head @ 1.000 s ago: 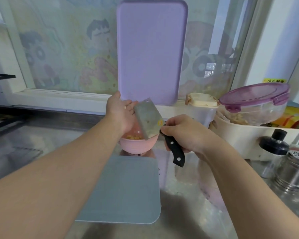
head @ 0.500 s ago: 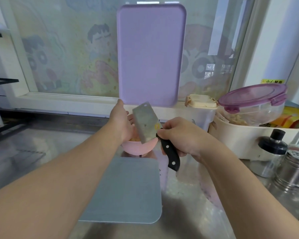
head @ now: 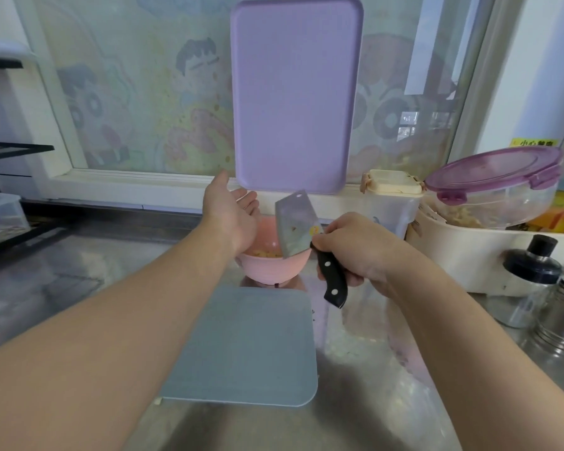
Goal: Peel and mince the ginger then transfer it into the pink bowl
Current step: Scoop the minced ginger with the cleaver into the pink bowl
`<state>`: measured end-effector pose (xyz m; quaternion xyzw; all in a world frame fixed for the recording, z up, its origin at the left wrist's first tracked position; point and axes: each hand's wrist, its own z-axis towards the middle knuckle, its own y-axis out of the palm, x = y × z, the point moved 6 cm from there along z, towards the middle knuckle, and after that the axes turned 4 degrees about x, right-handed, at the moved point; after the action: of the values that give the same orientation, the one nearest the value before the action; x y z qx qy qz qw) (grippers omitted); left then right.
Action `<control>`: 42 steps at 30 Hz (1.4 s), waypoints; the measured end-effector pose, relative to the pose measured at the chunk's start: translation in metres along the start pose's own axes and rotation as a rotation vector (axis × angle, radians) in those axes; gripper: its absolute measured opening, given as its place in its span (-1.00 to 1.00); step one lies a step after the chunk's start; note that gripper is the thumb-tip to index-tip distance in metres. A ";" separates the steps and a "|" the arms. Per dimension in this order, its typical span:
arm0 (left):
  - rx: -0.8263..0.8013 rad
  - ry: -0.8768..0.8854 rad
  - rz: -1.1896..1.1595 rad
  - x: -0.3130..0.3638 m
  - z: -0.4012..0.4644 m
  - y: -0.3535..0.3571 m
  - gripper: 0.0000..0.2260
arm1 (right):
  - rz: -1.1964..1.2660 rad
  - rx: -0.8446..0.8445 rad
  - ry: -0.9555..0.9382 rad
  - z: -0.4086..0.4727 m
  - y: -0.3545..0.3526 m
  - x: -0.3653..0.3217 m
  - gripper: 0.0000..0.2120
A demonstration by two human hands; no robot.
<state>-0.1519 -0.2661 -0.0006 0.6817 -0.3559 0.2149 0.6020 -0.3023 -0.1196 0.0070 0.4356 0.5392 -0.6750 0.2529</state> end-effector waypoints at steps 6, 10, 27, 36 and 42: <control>0.061 0.241 0.301 0.042 -0.025 -0.032 -0.82 | 0.049 -0.009 -0.033 -0.003 0.006 -0.006 -0.87; 0.042 0.306 0.473 0.064 -0.051 -0.075 -0.81 | 0.058 -0.045 -0.075 -0.012 0.017 -0.014 -0.73; -0.316 0.280 1.926 0.039 -0.143 -0.186 -0.61 | -0.058 -0.289 -0.018 -0.081 0.089 0.026 -0.79; -0.336 0.252 2.140 0.032 -0.149 -0.171 -0.76 | -0.084 -0.315 -0.016 -0.083 0.090 0.031 -0.83; -0.356 0.230 2.184 0.037 -0.155 -0.169 -0.89 | -0.102 -0.302 -0.016 -0.083 0.088 0.031 -0.81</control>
<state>0.0188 -0.1199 -0.0585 -0.1179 -0.7325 0.6374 0.2079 -0.2201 -0.0626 -0.0672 0.3595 0.6538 -0.6016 0.2852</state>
